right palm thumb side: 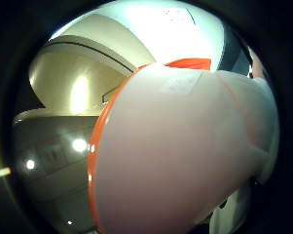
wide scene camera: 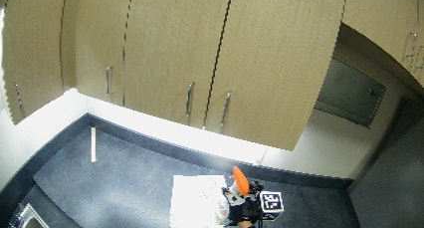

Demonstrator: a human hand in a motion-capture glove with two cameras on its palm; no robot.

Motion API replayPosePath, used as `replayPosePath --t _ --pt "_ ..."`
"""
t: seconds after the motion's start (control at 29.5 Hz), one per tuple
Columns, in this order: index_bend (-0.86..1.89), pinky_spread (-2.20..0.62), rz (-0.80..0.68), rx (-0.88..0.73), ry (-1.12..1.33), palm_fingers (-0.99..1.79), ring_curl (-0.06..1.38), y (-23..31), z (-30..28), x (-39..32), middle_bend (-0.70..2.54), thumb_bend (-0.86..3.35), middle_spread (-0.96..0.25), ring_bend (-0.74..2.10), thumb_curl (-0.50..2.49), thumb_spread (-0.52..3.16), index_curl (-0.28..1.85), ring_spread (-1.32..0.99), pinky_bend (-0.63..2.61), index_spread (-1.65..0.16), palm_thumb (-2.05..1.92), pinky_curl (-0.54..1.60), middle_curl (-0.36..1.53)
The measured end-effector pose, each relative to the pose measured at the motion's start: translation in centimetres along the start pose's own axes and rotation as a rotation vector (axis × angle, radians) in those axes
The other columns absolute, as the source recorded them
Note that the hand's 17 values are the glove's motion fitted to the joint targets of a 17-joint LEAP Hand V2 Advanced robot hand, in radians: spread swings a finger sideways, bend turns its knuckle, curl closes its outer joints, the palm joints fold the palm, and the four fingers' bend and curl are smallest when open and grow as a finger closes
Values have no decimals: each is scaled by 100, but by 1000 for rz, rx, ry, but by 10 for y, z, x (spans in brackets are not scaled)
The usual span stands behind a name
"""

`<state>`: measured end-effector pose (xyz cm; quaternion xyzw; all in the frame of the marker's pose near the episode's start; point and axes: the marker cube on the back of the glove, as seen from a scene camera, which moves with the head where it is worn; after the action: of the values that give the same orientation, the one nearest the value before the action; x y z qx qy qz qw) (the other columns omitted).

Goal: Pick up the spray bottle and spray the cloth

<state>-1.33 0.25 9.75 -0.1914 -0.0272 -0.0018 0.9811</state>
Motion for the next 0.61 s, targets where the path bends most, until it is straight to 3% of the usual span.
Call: replayPosePath --t 0.61 --pt "26 12 -99 31 -5 84 52 -13 26 -18 54 -1 -3 41 71 56 73 -12 13 -23 123 8 60"
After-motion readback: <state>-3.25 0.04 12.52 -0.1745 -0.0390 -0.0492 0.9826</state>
